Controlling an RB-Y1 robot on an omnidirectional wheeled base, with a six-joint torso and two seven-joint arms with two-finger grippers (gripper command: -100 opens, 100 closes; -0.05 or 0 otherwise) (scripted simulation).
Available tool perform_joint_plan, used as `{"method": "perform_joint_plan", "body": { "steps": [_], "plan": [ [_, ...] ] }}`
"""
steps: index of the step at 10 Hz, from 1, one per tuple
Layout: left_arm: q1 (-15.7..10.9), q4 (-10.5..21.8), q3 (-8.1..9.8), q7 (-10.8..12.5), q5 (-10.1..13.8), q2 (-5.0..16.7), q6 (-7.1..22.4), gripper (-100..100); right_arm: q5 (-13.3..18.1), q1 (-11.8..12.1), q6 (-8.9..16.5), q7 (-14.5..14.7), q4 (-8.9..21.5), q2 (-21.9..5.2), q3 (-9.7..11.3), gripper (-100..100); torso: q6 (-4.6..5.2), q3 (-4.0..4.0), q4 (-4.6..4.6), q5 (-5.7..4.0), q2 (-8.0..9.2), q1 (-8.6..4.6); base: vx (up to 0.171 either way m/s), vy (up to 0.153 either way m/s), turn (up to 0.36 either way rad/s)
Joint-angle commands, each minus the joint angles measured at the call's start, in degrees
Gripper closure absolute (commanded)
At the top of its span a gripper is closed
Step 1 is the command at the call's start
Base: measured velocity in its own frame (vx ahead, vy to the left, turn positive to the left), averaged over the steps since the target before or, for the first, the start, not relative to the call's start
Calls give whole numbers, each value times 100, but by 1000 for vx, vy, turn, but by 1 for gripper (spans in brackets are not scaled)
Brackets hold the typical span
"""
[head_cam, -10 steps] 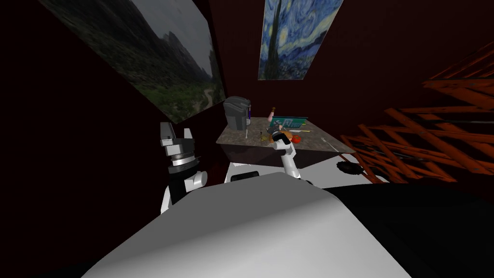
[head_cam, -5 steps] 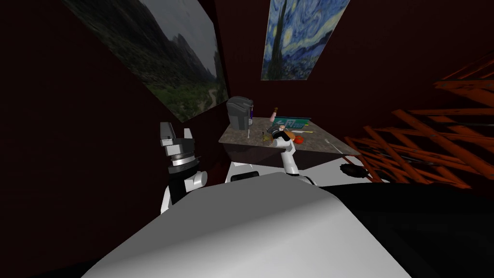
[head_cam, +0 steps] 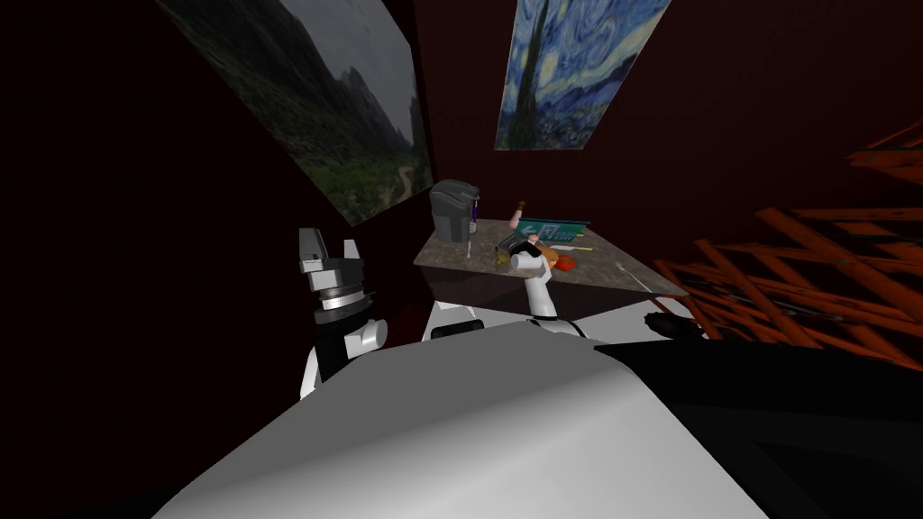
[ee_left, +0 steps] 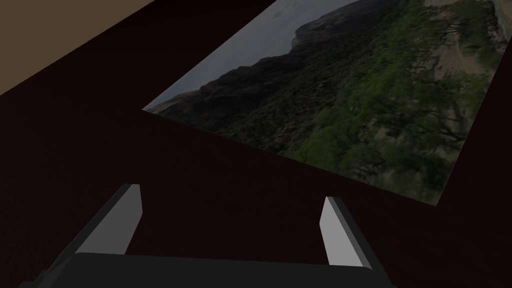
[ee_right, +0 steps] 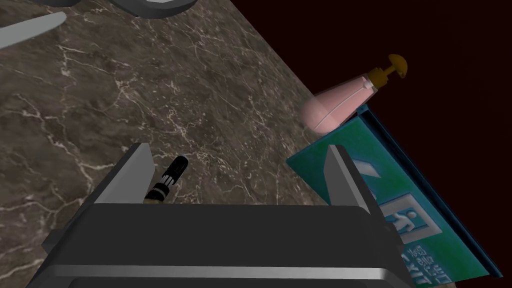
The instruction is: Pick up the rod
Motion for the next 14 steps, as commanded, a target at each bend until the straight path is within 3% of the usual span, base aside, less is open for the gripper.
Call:
{"method": "perform_joint_plan", "body": {
  "steps": [1, 2, 3, 4, 5, 6, 7, 9, 10, 11, 12, 14],
  "plan": [
    [0, 0, 0, 0, 0, 0, 0, 0, 1, -120, 286, -216, 91, -19, -57, -100, 0, 0, 0, 0, 0, 0, 4, 21, 71],
    [0, 0, 0, 0, 0, 0, 0, 0, 1, -120, 349, -216, 91, -19, -57, -100, 2, 0, 0, 0, 0, -1, 3, 8, -10],
    [1, 0, 0, 0, 0, 0, 0, 0, -20, -336, 568, -484, 352, -69, -166, -100, 4, 1, 0, -1, 1, -5, 3, 16, 118],
    [0, 0, 0, 0, 0, 0, 0, 0, -20, -336, 733, -538, 352, -69, -166, -100, 0, 0, 0, 0, -1, -3, 6, 12, 65],
    [1, 0, 0, 0, 0, 0, 0, 0, -38, -545, 928, -756, 570, -121, -277, -100, 4, 0, 0, -1, 0, -4, 10, 12, 100],
    [0, 0, 0, 0, 0, 0, 0, 0, -38, -545, 1103, -858, 617, -121, -277, -100, 1, -1, 0, -1, -3, -4, 9, 6, 60],
    [1, 0, 0, 0, 0, 0, 0, 0, -52, -745, 1287, -1053, 819, -175, -390, -100, 4, -1, -1, -1, -2, -7, 10, 3, 98],
    [1, 0, 1, 0, 0, 0, 0, 0, -52, -745, 1482, -1175, 884, -175, -390, -100, 4, -2, -1, -2, -3, -9, 9, -2, 29],
    [1, 0, 1, 0, 0, 0, 0, 0, -62, -937, 1705, -1442, 1153, -232, -505, -100, 5, -1, -1, -3, 0, -11, 12, -5, 83],
    [0, 0, 0, 0, 0, 0, 0, 0, -62, -937, 1844, -1488, 1153, -232, -505, -100, 2, -1, 0, -2, -2, -11, 12, -11, 69],
    [1, 0, 1, 0, 0, 0, 0, 0, -69, -1119, 1996, -1703, 1420, -291, -621, -100, 4, -1, -1, -3, -2, -13, 22, -22, 124],
    [1, 0, 1, 0, 0, 0, 0, 0, -69, -1119, 2196, -1796, 1420, -291, -621, -100, 5, -3, -2, -4, -5, -18, 13, -17, 22]
  ]
}}
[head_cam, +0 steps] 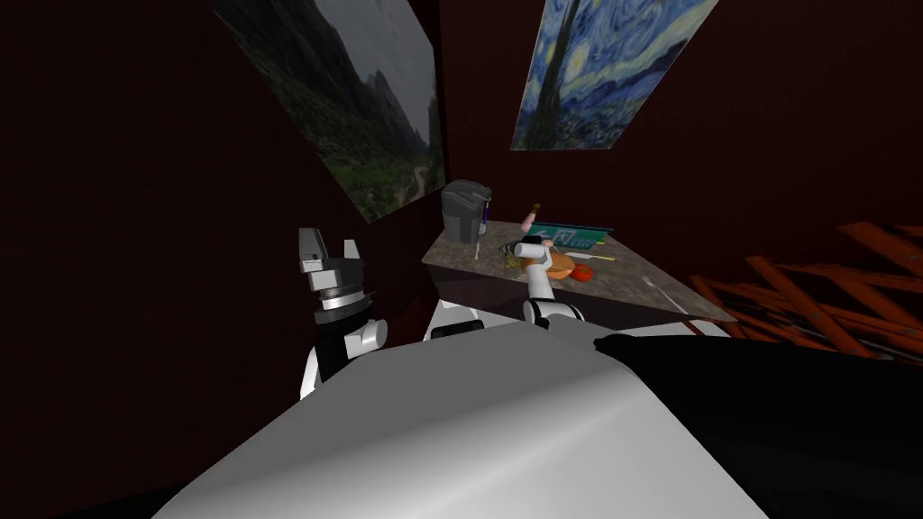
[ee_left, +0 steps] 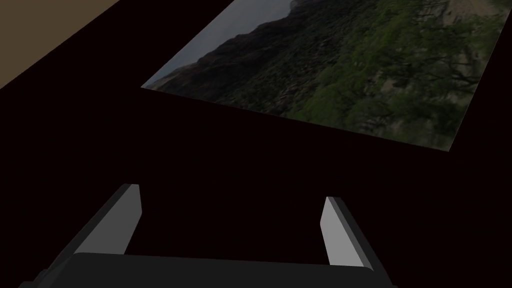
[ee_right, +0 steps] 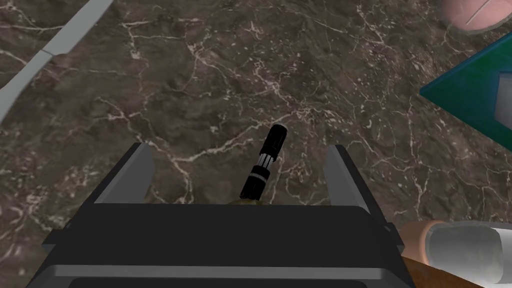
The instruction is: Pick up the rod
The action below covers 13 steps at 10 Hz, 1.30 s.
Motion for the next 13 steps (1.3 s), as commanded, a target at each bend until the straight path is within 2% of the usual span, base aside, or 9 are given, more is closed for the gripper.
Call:
{"method": "perform_joint_plan", "body": {
  "steps": [1, 2, 5, 6, 7, 8, 9, 10, 13],
  "plan": [
    [0, 0, 0, 0, 0, 0, 0, 0, 5, -185, 286, -286, 271, -62, -119, -100, 0, 0, 0, 0, 0, 0, 14, -22, 86],
    [0, 0, 0, 0, 0, 0, 0, 0, 5, -185, 408, -328, 271, -62, -119, -100, -4, -1, 0, 0, -3, -2, 16, -26, 76],
    [0, 0, 0, 0, 0, 0, 0, 0, 6, -497, 885, -819, 785, -197, -348, -100, 0, -2, -1, -2, -4, -7, 21, -37, 85],
    [0, 0, 0, 0, 0, 0, 0, 0, 6, -497, 1032, -902, 785, -197, -348, -100, -2, -4, -1, -2, -7, -12, 26, -46, 55],
    [0, 0, 0, 0, 0, 0, 0, 0, 10, -635, 1206, -1100, 1031, -268, -460, -100, 0, -4, -1, -3, -7, -11, 28, -49, 92],
    [0, 0, 0, 0, 0, 0, 0, 0, 10, -635, 1343, -1173, 1031, -268, -460, -100, -2, -5, -2, -3, -8, -13, 16, -47, 56],
    [0, 0, 0, 0, 0, 0, 0, 0, 17, -762, 1519, -1392, 1269, -339, -567, -100, 0, -3, -1, -3, -4, -12, 23, -53, 124],
    [0, 0, 0, 0, 0, 0, 0, 0, 17, -762, 1622, -1430, 1269, -339, -567, -100, -2, -4, -1, -3, -7, -14, 29, -52, 39],
    [0, 0, 0, 0, 0, 0, 0, 0, 33, -981, 2103, -1901, 1710, -476, -769, -100, 1, -2, -1, -4, -4, -14, 18, -58, 69]
  ]
}}
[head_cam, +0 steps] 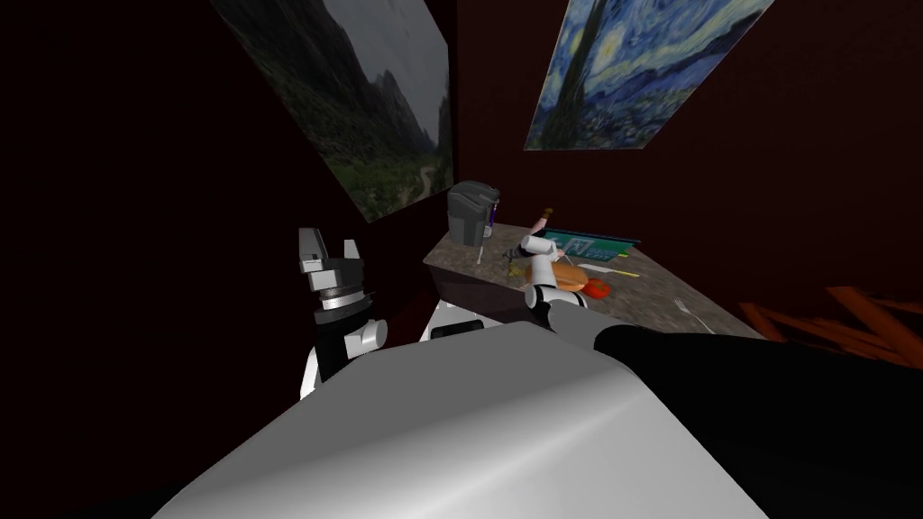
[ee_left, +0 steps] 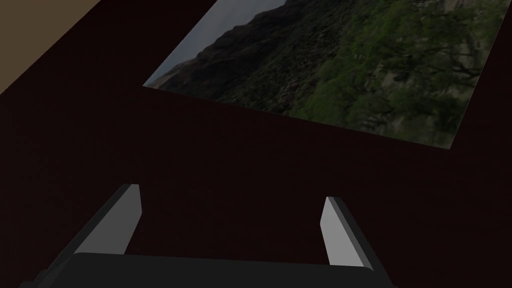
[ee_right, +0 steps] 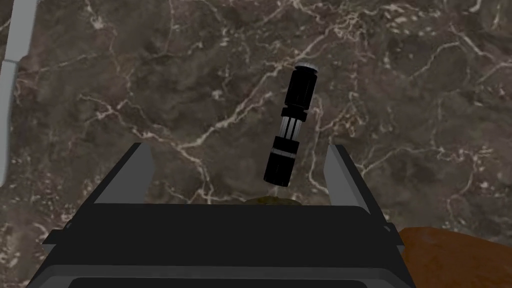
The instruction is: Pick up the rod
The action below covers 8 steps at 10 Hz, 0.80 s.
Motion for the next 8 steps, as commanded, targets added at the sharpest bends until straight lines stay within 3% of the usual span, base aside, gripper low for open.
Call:
{"method": "perform_joint_plan", "body": {
  "steps": [1, 3, 4, 8],
  "plan": [
    [0, 0, 0, 0, 0, 0, 0, 0, -2, -79, 128, -119, 177, -51, -51, -100, 0, 0, 0, 0, 0, 0, 27, -50, 45],
    [0, 0, 0, 0, 0, 0, 0, 0, 17, -252, 482, -484, 563, -170, -229, -100, -1, -4, -2, 1, -8, 5, 36, -68, 99],
    [0, 0, 0, 0, 0, 0, 0, 0, 17, -252, 551, -524, 563, -170, -229, -100, 0, -4, -2, -1, -7, -7, 20, -81, 47],
    [0, 0, 0, 0, 0, 0, 0, 0, 53, -475, 1142, -1104, 1128, -332, -492, -100, 1, -5, -2, -3, -9, -12, 36, -83, 84]
  ]
}}
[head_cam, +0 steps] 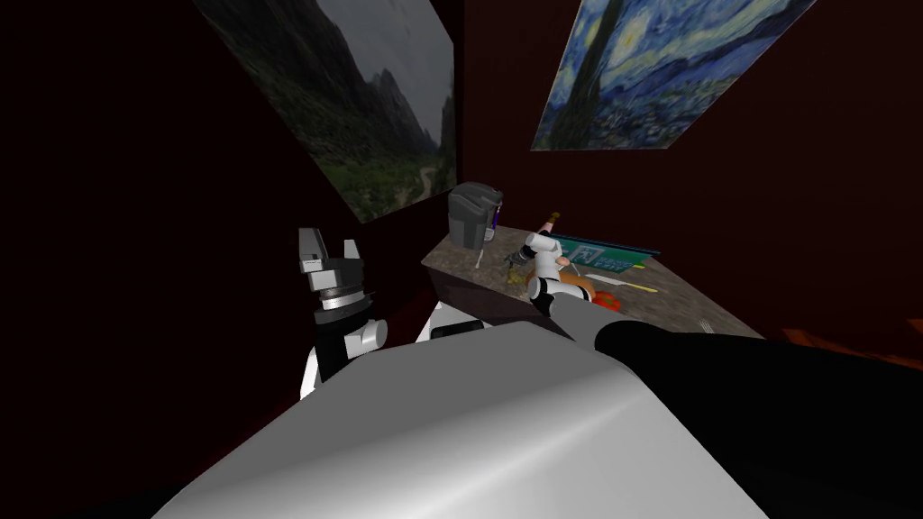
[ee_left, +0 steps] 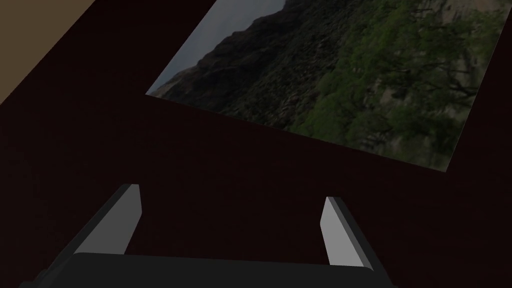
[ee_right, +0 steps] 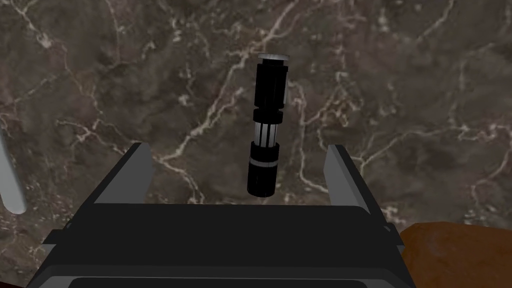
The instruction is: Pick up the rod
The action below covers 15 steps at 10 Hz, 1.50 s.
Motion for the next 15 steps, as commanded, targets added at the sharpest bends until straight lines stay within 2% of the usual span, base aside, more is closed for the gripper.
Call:
{"method": "perform_joint_plan", "body": {
  "steps": [1, 2, 3, 4, 5, 7, 8, 9, 13, 14, 15],
  "plan": [
    [0, 0, 0, 0, 0, 0, 0, 0, 6, -56, 171, -173, 186, -52, -84, -100, 0, 0, 0, 0, 0, 0, 32, -78, 73],
    [0, 0, 0, 0, 0, 0, 0, 0, 15, -95, 287, -289, 302, -85, -138, -100, 0, 1, 0, 1, 2, 5, 23, -77, 62],
    [0, 0, 0, 0, 0, 0, 0, 0, 15, -56, 216, -220, 192, -44, -99, -100, 1, 2, 1, 1, 5, 6, 10, -37, 14],
    [0, 0, 0, 0, 0, -1, 0, 0, 16, -57, 243, -244, 198, -47, -106, 0, 1, 5, 2, 4, 9, 20, 2, -7, -2],
    [0, 0, -1, 0, 0, -1, 0, 0, 13, 19, 76, -173, 274, 11, -113, -100, 0, 7, 3, 7, 13, 31, 36, 7, -27],
    [0, 0, -1, 0, 0, -1, 0, 0, 11, 95, -89, -104, 351, 69, -120, -100, 0, -2, -1, 9, -3, 42, 56, 16, -30],
    [0, 0, -1, 0, 0, -1, 0, 0, 10, 67, -39, -127, 352, 45, -119, -100, 0, -3, -2, 9, -5, 43, 10, 10, -21],
    [0, 0, -1, 0, 0, -1, 0, 0, 10, 71, -68, -116, 363, 48, -119, 100, -1, 3, 1, 10, 6, 42, 0, 0, 0],
    [0, 0, -1, 0, 0, -1, 0, 0, 10, 70, -66, -120, 362, 46, -121, 100, -3, 7, 2, 9, 13, 39, 0, 0, 0],
    [0, 0, -1, 0, 0, -1, 0, 0, 10, 70, -66, -120, 362, 46, -121, 0, -3, 7, 2, 9, 13, 39, 0, 0, 0],
    [0, 0, -1, 0, 0, -1, 0, 0, 14, 4, 109, -187, 259, -1, -111, 100, -3, 7, 2, 9, 14, 39, -31, -8, 44]
  ]
}}
